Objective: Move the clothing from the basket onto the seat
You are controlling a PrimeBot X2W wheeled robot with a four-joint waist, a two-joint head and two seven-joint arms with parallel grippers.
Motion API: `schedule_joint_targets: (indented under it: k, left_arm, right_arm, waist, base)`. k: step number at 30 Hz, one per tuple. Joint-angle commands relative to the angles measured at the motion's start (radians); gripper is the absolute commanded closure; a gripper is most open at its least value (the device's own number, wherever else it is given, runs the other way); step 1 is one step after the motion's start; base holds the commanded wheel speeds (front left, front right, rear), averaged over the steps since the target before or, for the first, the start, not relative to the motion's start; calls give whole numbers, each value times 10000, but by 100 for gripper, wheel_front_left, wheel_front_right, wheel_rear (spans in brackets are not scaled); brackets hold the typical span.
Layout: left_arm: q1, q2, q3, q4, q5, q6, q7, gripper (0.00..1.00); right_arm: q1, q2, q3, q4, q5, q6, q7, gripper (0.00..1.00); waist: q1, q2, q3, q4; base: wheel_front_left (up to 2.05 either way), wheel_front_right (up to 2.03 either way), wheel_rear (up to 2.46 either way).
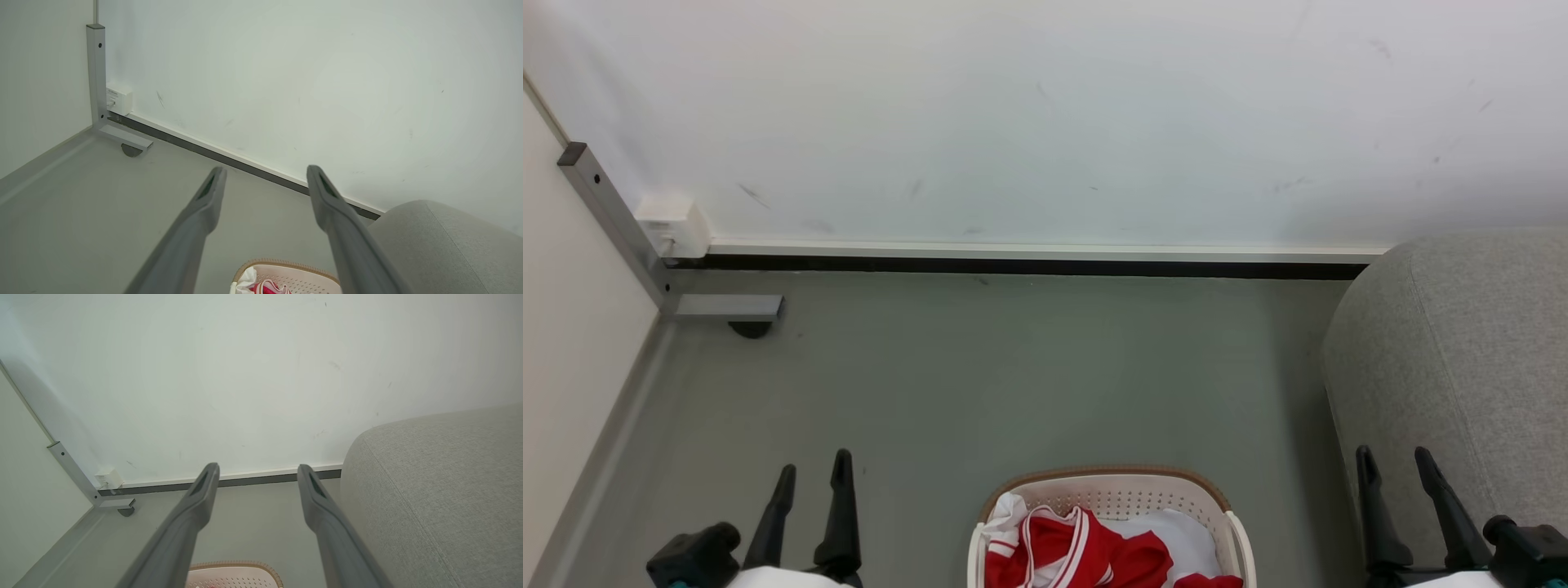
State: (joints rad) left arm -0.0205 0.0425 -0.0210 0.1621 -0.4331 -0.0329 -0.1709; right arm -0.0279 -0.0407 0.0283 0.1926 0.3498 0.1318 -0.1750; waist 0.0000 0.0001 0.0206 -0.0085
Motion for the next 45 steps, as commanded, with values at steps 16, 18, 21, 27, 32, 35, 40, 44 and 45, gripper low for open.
schedule_joint_targets:
  k: [16,18,21,27,32,35,40,44,45]
  left_arm:
    - [155,97,192,73,1708,-41,-462,0]
    - [188,98,219,83,1836,-46,-513,0]
    - [227,101,235,122,2090,-50,-564,0]
    - [229,104,260,213,2403,-106,-666,0]
    - [272,108,242,279,2756,-138,-757,0]
    - [286,110,213,319,2907,-151,-798,0]
    - [305,112,196,342,3174,-152,-885,0]
    - [243,112,213,334,3480,-163,-951,0]
    - [196,110,209,335,3439,-180,-939,0]
  right_arm:
    - [252,-118,-368,64,-1160,-16,-425,0]
    - [284,-120,-384,81,-1294,-16,-471,0]
    - [284,-122,-423,97,-1497,-17,-521,0]
    - [284,-122,-467,136,-1818,-18,-623,0]
    - [323,-126,-499,170,-2155,-19,-722,0]
    - [337,-127,-503,161,-2342,-19,-765,0]
    - [356,-130,-462,124,-2658,-20,-845,0]
    - [291,-128,-406,109,-2922,-21,-925,0]
    - [247,-127,-399,111,-2846,-21,-900,0]
  waist:
    - [0,-1,-35,-52]
    - [0,-1,-43,-70]
    - [0,-1,-36,-100]
    - [0,-1,-14,-149]
    - [0,-1,10,-182]
    - [0,-1,30,-209]
    - [0,-1,79,-273]
    - [0,-1,217,-364]
    - [0,-1,266,-396]
  base:
    - [0,0,0]
    - [0,0,0]
    - [0,0,0]
    - [0,0,0]
    - [0,0,0]
    - [0,0,0]
    - [0,0,0]
    - [0,0,0]
    - [0,0,0]
